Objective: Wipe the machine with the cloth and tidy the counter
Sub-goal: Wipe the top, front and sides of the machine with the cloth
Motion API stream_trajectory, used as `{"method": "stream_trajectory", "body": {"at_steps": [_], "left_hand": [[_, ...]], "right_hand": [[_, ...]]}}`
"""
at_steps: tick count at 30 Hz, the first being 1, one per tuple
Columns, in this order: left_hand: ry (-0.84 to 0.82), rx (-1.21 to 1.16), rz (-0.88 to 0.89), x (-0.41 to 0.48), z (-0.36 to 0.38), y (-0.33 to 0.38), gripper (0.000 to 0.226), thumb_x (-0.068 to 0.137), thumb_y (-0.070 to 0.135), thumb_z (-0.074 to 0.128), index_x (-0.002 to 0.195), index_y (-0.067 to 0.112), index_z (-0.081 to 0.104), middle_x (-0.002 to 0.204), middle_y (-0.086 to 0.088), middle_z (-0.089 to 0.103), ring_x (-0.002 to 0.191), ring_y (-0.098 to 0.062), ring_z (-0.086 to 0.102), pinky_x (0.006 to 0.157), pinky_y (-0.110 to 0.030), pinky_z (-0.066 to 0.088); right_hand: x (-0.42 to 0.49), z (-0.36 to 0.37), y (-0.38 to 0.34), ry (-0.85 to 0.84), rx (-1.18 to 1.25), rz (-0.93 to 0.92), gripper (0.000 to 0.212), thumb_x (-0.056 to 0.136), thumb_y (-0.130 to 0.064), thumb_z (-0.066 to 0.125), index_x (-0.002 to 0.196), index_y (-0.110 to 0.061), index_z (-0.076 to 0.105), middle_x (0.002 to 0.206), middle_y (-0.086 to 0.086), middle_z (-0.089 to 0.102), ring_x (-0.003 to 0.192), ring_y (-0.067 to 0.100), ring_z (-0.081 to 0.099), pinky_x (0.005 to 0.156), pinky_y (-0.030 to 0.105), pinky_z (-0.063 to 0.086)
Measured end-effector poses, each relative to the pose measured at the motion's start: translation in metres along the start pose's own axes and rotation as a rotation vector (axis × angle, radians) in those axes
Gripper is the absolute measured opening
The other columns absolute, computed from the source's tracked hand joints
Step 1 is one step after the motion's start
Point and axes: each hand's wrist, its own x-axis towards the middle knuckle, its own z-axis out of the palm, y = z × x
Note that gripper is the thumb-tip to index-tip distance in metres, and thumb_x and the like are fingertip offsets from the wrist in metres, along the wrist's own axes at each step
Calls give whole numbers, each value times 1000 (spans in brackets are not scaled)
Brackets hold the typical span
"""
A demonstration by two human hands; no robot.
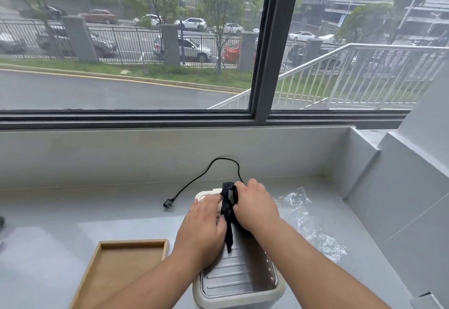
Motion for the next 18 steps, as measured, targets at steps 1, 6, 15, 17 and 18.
{"method": "stream_trajectory", "body": {"at_steps": [1, 6, 15, 17, 18], "left_hand": [[14, -36, -19, -1, -3, 0, 54, 100, 24, 48, 154, 24, 41, 158, 6, 45, 148, -15, 35, 125, -37, 22], [99, -132, -114, -9, -12, 8, 67, 95, 11, 49, 157, 27, 33, 162, 9, 39, 144, -14, 42, 117, -38, 37], [202, -87, -145, -17, -12, 10, 54, 90, 61, 44, 130, 27, 57, 130, 11, 57, 120, -13, 53, 104, -37, 44], [226, -114, -193, -16, -9, 10, 55, 89, 69, 46, 124, 28, 58, 125, 14, 58, 117, -12, 54, 101, -37, 45], [242, -111, -208, -15, -7, 8, 55, 88, 71, 47, 122, 29, 58, 123, 15, 58, 115, -11, 54, 100, -37, 45]], "right_hand": [[2, 2, -3, 2, 11, -30, 28, 91, -20, 55, 118, -18, 53, 115, 10, 50, 109, 34, 51, 81, 39, 39], [7, 14, -13, -48, 71, -243, 30, 93, -21, 54, 122, -18, 52, 116, 10, 50, 107, 33, 53, 80, 39, 42], [8, 12, -10, -192, 327, -368, 42, 84, -22, 51, 124, -26, 64, 111, 3, 56, 106, 26, 59, 87, 34, 49], [-1, 8, -2, -189, 401, -370, 51, 82, -22, 51, 131, -32, 63, 117, -1, 60, 110, 20, 59, 93, 30, 47], [-5, 7, 1, -174, 432, -378, 55, 83, -19, 52, 135, -32, 61, 122, -2, 62, 114, 19, 58, 96, 28, 46]]}}
